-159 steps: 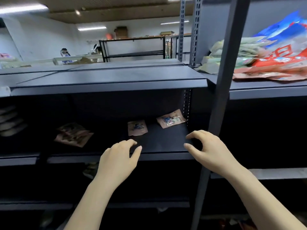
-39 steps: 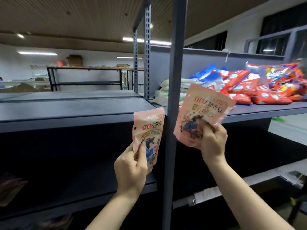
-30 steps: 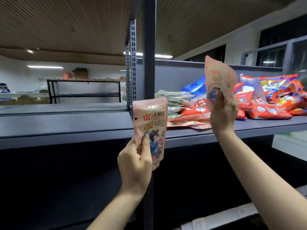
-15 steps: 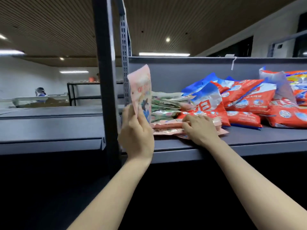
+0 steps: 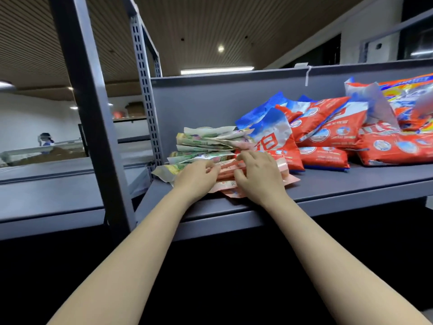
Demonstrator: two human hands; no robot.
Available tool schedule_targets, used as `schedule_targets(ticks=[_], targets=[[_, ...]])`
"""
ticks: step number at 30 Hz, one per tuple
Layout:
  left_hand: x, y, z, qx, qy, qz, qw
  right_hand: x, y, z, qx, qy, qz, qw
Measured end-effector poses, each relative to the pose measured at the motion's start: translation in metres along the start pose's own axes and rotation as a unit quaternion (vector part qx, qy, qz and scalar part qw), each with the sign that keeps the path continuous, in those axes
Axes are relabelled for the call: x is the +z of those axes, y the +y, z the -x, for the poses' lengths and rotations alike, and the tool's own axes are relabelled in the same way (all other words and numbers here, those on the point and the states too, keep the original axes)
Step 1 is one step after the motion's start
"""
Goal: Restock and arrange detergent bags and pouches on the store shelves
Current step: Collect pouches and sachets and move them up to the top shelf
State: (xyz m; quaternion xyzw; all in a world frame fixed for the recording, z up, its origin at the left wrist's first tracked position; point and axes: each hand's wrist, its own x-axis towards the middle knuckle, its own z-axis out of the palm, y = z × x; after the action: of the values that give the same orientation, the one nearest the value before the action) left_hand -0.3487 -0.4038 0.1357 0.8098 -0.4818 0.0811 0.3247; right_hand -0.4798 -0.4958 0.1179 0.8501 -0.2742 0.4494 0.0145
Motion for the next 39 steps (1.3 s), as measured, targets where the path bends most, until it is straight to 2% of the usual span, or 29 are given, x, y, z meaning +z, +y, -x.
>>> schedule_targets(ticks=[5,9,15,21,29,39], targets=[[-0.007,-0.007,0.028,-0.047,0.095,-0.108,0.988,0.004,0.000,0.001,0.001,-0.027,0.039,0.999],[-0.016,-0.007,0.045,-0.055,0.092,-0.109,0.988,-0.003,-0.007,0.005,0.004,-0.041,0.044,0.998],[-0.047,-0.001,0.083,-0.002,0.097,-0.078,0.992,-0.024,-0.033,0.035,0.036,-0.013,-0.026,0.999],[-0.092,-0.017,0.153,0.071,0.181,-0.014,0.981,-0.039,-0.102,0.086,0.035,0.024,-0.114,0.993],[-0.156,-0.124,0.236,0.039,0.164,-0.054,0.984,-0.037,-0.226,0.152,0.008,-0.001,-0.167,0.986],[-0.225,-0.288,0.339,-0.099,0.136,-0.120,0.978,0.030,-0.368,0.210,-0.039,-0.121,-0.202,0.971]])
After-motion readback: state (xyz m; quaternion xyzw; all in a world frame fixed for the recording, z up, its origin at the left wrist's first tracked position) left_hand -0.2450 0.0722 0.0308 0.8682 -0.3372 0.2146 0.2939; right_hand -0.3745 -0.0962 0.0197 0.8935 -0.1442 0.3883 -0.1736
